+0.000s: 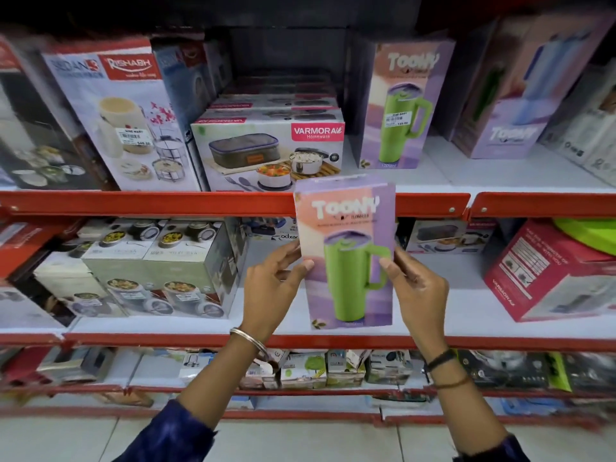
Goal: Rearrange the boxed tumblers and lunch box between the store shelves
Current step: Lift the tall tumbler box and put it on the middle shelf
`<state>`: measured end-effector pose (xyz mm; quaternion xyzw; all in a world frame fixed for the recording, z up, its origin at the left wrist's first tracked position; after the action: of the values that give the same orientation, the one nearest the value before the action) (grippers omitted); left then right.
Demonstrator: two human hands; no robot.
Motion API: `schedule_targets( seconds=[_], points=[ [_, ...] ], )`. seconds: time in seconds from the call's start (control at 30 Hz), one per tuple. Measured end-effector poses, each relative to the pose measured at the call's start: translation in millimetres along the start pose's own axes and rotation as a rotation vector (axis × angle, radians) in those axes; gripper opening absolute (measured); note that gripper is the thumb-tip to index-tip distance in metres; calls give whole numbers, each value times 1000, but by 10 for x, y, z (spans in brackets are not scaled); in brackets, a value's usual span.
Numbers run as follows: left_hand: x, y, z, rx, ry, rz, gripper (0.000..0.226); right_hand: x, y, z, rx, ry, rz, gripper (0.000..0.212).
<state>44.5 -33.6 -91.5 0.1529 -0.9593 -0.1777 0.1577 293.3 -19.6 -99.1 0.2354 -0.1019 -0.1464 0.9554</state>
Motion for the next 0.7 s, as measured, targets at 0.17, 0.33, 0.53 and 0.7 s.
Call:
schedule_targets(
  seconds=[0.17,0.33,0.53,0.7],
  points=[
    [41,125,-371,-33,60,-62,43,88,247,241,83,13,-45,42],
    [31,202,-540,-45,106,-89,29,129,316,348,97,26,-19,34],
    [-29,229,-678,-82,157,-128,27,233,319,438,122,36,-52,36],
    [-147,307,-943,-151,50,-152,32,345,508,600,168,147,-51,45]
  ],
)
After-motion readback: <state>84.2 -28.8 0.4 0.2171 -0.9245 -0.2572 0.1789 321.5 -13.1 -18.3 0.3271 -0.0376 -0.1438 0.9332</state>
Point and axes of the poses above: each hand's wrist, its own y-axis towards the middle knuckle, its own x-axis out of the back of the hand, z = x × y, the point moved 8 cm from there along y, towards the middle knuckle, and after that the axes turned 2 degrees about -z, right-handed, at the moved point
